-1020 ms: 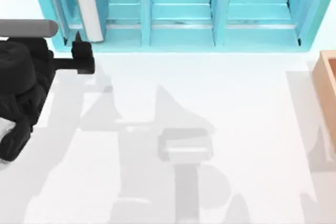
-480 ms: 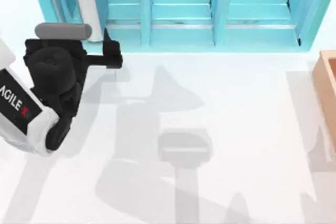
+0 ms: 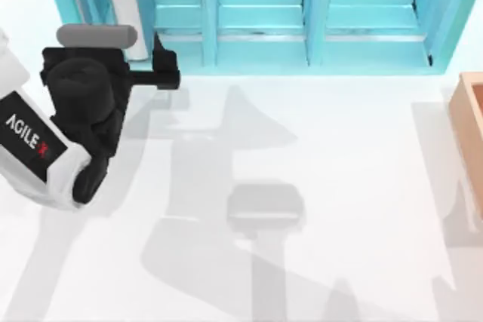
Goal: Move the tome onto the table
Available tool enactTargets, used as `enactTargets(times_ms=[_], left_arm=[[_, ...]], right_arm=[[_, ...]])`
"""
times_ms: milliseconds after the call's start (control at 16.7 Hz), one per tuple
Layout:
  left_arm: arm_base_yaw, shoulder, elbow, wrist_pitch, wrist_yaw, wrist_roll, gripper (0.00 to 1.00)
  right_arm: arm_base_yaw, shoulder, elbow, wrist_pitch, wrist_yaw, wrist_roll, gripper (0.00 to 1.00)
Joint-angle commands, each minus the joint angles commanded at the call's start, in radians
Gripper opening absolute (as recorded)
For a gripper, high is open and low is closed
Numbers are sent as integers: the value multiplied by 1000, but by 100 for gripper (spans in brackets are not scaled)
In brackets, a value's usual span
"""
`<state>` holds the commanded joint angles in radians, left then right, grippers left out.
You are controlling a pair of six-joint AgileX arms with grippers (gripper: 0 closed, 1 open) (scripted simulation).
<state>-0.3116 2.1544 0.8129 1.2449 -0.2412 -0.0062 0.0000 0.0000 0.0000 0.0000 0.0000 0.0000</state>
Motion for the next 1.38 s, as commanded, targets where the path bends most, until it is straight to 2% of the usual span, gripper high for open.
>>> enactTargets(times_ms=[480, 840, 1380], left_arm=[[42, 183, 357, -170, 45, 3, 100], [47, 200, 390, -189, 50, 3, 100], [47, 200, 390, -189, 50, 3, 32]], right_arm=[[0, 0, 0, 0, 0, 0, 100], [0, 0, 0, 0, 0, 0, 100], [0, 0, 0, 0, 0, 0, 100]])
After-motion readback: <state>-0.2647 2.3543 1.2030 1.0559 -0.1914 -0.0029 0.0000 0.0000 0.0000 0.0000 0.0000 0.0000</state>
